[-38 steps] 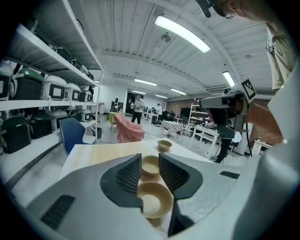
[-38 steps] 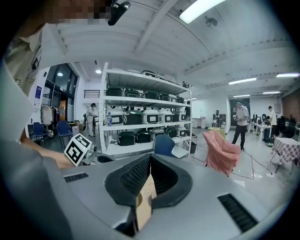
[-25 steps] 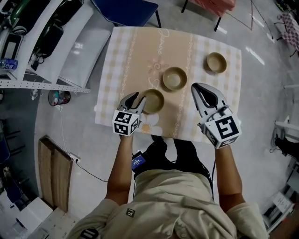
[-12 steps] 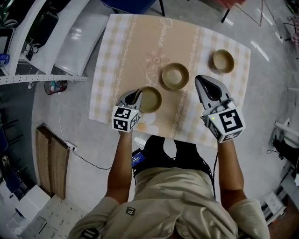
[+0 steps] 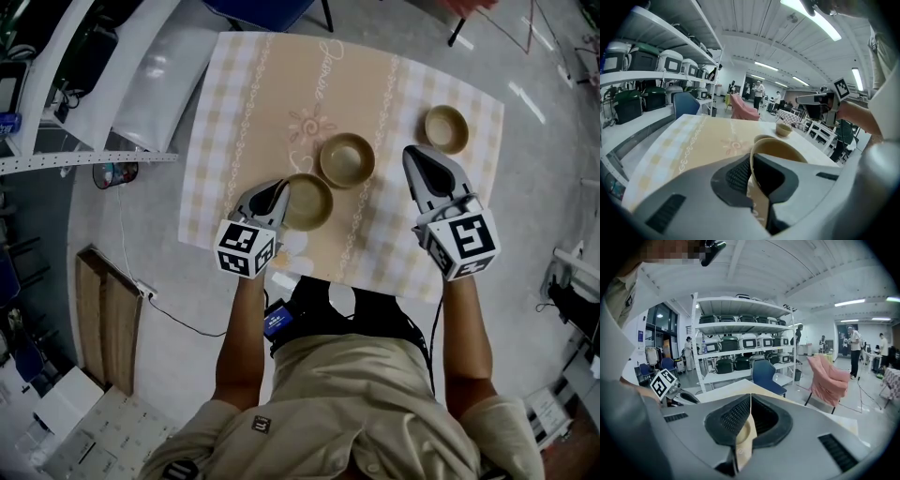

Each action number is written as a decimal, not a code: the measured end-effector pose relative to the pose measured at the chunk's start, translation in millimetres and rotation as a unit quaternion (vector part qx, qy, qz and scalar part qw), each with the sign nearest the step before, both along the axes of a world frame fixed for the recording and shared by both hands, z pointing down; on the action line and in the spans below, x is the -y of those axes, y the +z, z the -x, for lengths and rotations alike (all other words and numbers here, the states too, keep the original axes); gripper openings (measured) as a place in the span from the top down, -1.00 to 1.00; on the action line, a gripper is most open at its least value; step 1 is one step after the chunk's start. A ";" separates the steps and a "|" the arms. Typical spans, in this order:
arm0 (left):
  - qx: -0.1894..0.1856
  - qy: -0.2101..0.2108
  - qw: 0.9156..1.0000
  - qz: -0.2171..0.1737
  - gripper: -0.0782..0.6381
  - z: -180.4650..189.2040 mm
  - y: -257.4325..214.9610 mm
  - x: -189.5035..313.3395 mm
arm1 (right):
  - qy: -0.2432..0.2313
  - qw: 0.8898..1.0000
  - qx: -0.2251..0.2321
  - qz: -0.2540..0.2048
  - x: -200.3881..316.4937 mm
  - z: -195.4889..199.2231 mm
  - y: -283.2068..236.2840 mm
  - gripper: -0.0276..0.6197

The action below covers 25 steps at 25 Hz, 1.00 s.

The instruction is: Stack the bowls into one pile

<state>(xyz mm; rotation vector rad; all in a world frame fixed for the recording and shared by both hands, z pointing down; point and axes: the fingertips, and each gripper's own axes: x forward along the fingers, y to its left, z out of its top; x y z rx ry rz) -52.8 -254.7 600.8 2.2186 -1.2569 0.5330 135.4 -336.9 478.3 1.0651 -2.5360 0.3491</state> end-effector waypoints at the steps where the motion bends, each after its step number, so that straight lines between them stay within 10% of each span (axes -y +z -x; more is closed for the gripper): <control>1: -0.001 0.002 1.000 -0.005 0.72 -3.3 -6.9 3.6 | 0.004 1.000 -0.001 -0.001 3.5 -4.7 -1.3 0.90; 25: 0.023 0.042 0.999 -0.025 0.72 -73.0 -24.0 83.6 | 0.133 0.990 -0.050 -0.016 87.4 -147.3 14.0 0.79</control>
